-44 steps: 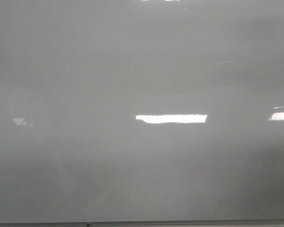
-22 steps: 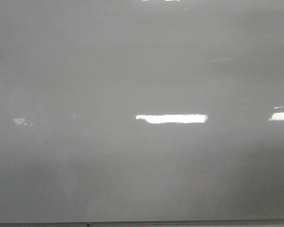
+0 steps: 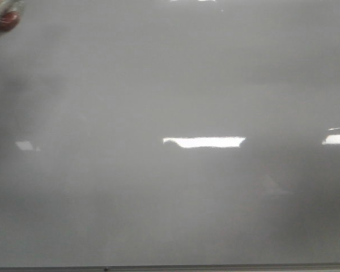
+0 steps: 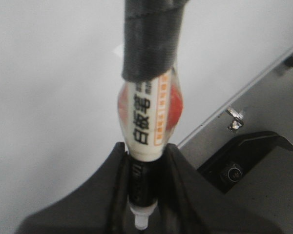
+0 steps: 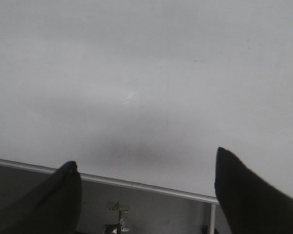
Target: Write number 7 on whiteboard
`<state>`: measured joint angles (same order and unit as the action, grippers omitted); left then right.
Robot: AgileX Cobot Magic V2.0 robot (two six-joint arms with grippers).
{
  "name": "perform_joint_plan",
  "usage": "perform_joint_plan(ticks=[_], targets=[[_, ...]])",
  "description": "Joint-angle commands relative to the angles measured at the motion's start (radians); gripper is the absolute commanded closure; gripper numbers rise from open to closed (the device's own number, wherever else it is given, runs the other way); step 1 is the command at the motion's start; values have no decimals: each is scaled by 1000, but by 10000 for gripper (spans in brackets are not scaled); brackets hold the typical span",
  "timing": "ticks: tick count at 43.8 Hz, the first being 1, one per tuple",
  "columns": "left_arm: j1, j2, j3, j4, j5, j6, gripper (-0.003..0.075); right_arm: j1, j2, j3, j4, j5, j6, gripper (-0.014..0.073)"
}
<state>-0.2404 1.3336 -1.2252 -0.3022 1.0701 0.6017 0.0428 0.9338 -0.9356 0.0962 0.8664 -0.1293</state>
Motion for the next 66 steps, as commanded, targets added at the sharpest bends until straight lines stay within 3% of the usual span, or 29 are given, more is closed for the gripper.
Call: perform_joint_plan(ticks=[1,14,23,37,59,62,66], targets=[[-105,3,-62,-43,4,47,741,5,18,-38,92,-31,-113,10],[-365,107,-140,-23,58,148,741,74,68,-38,426,70,-565,10],[-485,125,-140,-12,58,225,741,219,85,-47,560,140,-861,10],[-571,125,-140,14,61,225,741,435,171,-146,559,146,-907,10],[-571,125,-140,14,32,225,741,486,278,-153,560,49,-915,14],[-571,125,-140,14,32,225,741,487,280,-153,560,46,-915,54],[-571,125,-140,14,32,225,741,487,280,-153,560,41,-915,190]])
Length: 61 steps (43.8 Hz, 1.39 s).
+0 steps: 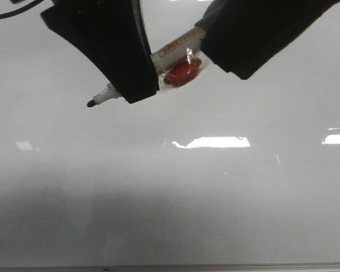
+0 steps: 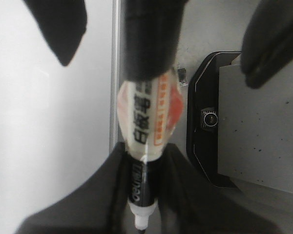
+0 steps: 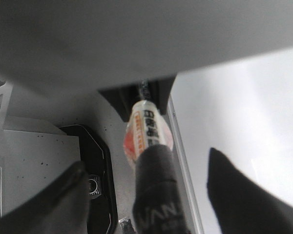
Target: Write number 7 on whiteboard
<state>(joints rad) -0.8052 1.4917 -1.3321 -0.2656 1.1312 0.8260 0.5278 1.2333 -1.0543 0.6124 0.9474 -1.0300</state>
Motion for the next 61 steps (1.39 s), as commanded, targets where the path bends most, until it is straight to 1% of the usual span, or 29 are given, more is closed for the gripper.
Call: perform_joint_plan(ticks=[1,4,7,13,15,18,23,26,27,30,35,41,45,49,50,53,55,57,61], targets=[[-7,-33,-33,-23,-29,1,741,2,-20,-34,44,-40,-14,224],[-7,-33,-33,-23,-29,1,741,2,-20,-34,44,-40,-14,333],[-7,-33,-33,-23,-29,1,741,2,-20,-34,44,-39,-14,420],[-7,-33,-33,-21,-29,1,739,2,-20,-34,44,-39,-14,522],[-7,-33,-33,-21,-29,1,719,2,-20,-34,44,-39,-14,552],[-7,-33,-33,-21,-29,1,650,2,-20,-34,44,-39,-14,594],[-7,-33,-33,-19,-35,-3,456,2,-20,-34,44,-39,-14,661],[-2,-37,-35,-19,-39,-15,366,2,-20,-34,44,-39,-14,695],[2,-37,-35,-19,-42,-21,347,2,-20,-34,44,-39,-14,704],[10,-55,-35,-19,-49,-49,312,1,-20,-34,43,-41,-14,707],[43,-106,-32,-17,-51,-71,311,-12,-28,-34,13,-44,15,707],[116,-202,2,-44,-61,-88,311,-64,-72,-34,-107,-47,130,707],[194,-268,64,-85,-89,-88,311,-116,-124,-32,-169,-43,240,707],[270,-324,141,-132,-129,-111,311,-168,-183,-11,-180,-56,346,707],[293,-340,162,-142,-136,-116,311,-185,-198,-1,-180,-66,392,707],[347,-376,210,-176,-146,-131,311,-218,-250,57,-179,-118,492,707],[376,-401,237,-193,-156,-138,311,-229,-285,107,-179,-158,537,707],[397,-422,257,-200,-166,-138,311,-231,-314,153,-179,-179,548,711],[414,-440,266,-200,-168,-138,311,-231,-327,178,-177,-185,546,710]])
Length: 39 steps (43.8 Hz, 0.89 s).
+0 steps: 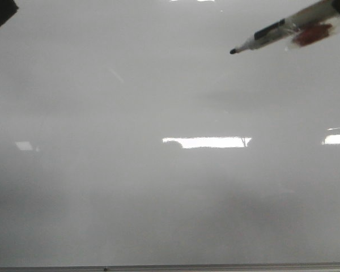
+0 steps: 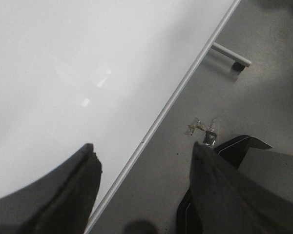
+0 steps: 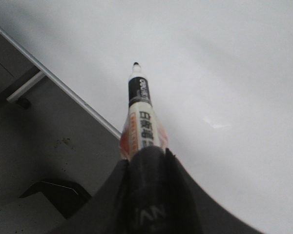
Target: Write number 7 on whiteboard
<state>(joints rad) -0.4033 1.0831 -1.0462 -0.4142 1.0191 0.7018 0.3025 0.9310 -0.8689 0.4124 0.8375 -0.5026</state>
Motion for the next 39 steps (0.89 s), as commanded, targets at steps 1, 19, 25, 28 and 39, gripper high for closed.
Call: perform_joint_plan(ticks=[1,19,25,28,39], targets=[[12,-31,-20,-51,-56,-13,312,-6,-23,-7,23,-80,17,711],[12,-30,-20,-51,-74,-13,313,30,179,-165,74,-236,5,711],[12,-30,-20,-51,-78,-13,312,61,277,-226,76,-297,6,711],[12,-30,-20,-51,-78,-13,312,72,330,-263,76,-311,6,711],[12,-30,-20,-51,-80,-13,312,74,468,-377,76,-346,6,711]])
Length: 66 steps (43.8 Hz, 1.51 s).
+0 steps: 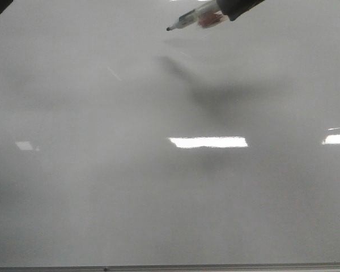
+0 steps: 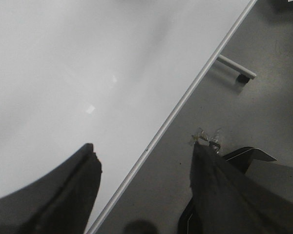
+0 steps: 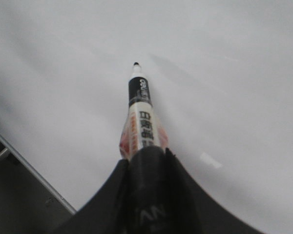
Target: Write number 7 on whiteboard
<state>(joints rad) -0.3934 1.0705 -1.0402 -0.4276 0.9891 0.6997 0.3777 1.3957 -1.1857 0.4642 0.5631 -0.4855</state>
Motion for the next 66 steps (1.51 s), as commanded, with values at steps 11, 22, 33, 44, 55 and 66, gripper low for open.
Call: perform_joint_plan(ticks=[11,22,33,44,55,66], targets=[[2,-17,-25,-38,-50,-11,312,-10,40,-70,-12,-103,-2,701],[2,-17,-25,-38,-50,-9,312,-113,9,-70,-80,-14,44,701],[2,-17,-25,-38,-50,-9,312,-79,34,-67,-87,53,32,701],[2,-17,-25,-38,-50,-9,313,-21,76,23,-89,62,29,701],[2,-17,-25,-39,-50,46,312,2,-87,37,-85,142,-39,701],[-31,2,-35,-160,-7,223,310,45,-317,185,-5,306,-394,701]])
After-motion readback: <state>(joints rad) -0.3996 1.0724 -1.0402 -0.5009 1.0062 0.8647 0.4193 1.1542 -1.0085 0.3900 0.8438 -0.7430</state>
